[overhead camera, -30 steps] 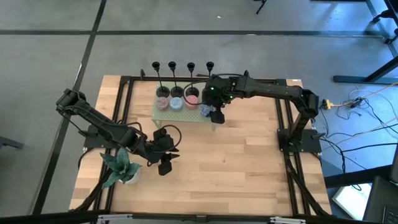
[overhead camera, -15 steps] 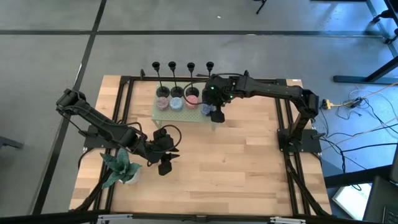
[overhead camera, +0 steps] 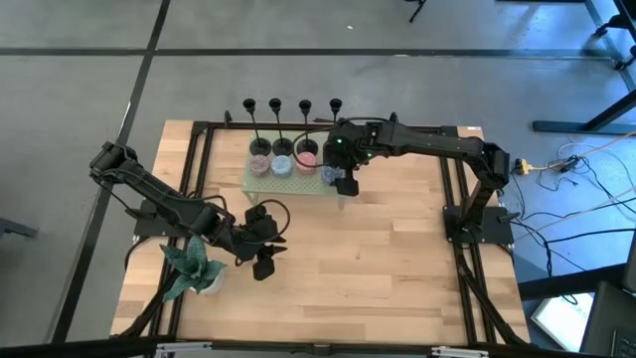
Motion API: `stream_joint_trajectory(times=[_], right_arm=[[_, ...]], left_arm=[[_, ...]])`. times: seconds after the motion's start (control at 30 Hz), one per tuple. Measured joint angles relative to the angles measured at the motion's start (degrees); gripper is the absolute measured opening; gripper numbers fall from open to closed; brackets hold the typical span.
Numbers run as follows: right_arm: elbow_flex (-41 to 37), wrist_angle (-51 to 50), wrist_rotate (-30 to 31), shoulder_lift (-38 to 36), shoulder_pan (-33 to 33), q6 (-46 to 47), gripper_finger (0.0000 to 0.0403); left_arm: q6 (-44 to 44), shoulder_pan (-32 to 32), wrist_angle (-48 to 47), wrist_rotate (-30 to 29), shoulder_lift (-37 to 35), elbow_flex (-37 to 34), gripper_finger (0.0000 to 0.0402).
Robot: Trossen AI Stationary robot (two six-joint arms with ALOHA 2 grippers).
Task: Pick & Place candle stick holders
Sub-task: Align the blue scented candle with the pink scented candle on the shelf
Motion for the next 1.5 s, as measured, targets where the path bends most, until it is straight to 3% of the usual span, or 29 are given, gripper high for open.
stream_joint_trajectory(times=[0.33, 0.53, 0.73, 1.17, 1.3, 1.5], right_arm=[[7.2, -3.8, 0.0, -0.3, 0.4, 0.8, 0.0381], [12.2, -11.6, -0.1, -0.3, 3.1, 3.0, 0.0381], [12.4, -19.3, 0.0, -0.3, 9.8, 4.3, 0.0381], [11.9, -20.1, -0.1, -0.3, 22.4, 8.6, 0.0381], [5.9, -13.2, 1.4, -1.1, 24.5, 9.9, 0.0381], [-11.7, -2.2, 9.7, -7.1, 26.0, 16.4, 0.0381]], left_arm=[[0.0, 0.0, 0.0, 0.0, 0.0, 0.0, 0.0098], [0.0, 0.0, 0.0, 0.0, 0.0, 0.0, 0.0098], [0.0, 0.0, 0.0, 0.0, 0.0, 0.0, 0.0098], [0.0, 0.0, 0.0, 0.0, 0.0, 0.0, 0.0098], [0.0, 0.0, 0.0, 0.0, 0.0, 0.0, 0.0098], [0.0, 0.0, 0.0, -0.1, 0.0, 0.0, 0.0098]])
